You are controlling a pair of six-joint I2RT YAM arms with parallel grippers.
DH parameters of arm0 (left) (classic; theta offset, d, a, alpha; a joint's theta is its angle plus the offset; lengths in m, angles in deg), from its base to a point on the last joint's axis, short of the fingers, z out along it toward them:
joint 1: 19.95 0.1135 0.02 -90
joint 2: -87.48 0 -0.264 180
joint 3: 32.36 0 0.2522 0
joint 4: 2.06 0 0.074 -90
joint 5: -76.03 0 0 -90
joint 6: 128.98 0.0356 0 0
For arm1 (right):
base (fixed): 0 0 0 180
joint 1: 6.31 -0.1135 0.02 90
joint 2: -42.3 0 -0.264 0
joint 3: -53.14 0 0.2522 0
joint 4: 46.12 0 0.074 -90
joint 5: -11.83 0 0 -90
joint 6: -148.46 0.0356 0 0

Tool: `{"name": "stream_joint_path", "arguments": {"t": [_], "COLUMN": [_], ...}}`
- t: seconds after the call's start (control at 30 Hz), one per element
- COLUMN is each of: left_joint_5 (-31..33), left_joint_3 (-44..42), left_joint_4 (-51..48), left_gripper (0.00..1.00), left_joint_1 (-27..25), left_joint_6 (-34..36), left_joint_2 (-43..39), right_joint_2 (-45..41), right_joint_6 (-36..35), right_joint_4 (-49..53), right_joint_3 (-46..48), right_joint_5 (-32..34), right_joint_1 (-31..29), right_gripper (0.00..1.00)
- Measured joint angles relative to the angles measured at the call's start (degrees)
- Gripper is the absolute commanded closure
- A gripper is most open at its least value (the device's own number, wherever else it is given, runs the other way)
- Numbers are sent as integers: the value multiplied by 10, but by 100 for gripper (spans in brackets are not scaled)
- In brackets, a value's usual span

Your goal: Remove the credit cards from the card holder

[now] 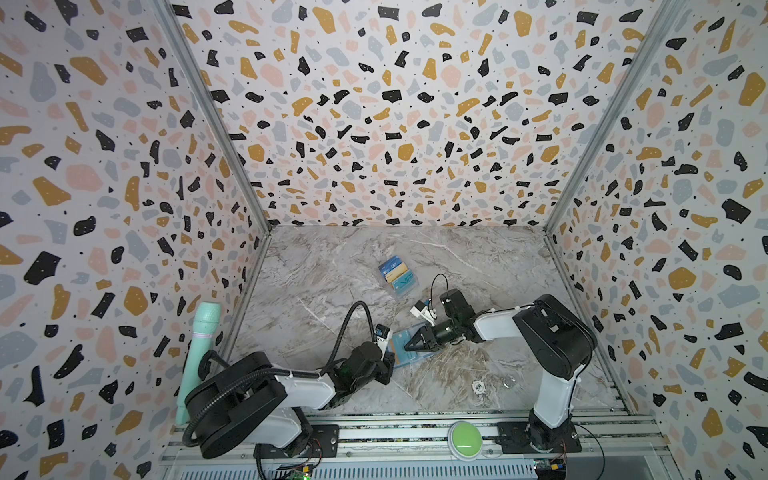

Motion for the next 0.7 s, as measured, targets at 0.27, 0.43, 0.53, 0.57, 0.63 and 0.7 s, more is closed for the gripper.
{"name": "stream_joint_path", "arguments": {"t": [0.27,0.43,0.53,0.57,0.63,0.7], "left_joint_5": [0,3,14,17,25,29], "left_joint_3": [-1,-1,-1,-1,-1,-1], "left_joint_4": [2,-17,-25,-25,-25,-25], "left_gripper": [100,100,100,100,100,100], "left_joint_1": [0,0,0,0,0,2], "left_joint_6": [0,-2,-1,0,1,3], "left_joint_2": [-1,-20,-44,-53,-66,-70], "right_joint_2": [-4,-4,-4,-4,-4,-4], "right_joint_6": [4,9,13,14,17,20], "right_joint_4": [-6,-12,-18,-21,-26,-31], "right_joint_3": [8,8,8,8,8,8], "right_joint_5": [0,0,0,0,0,0], "right_joint_1": [6,6,4,3,2,1], "right_gripper": [68,69,69,69,69,70]}}
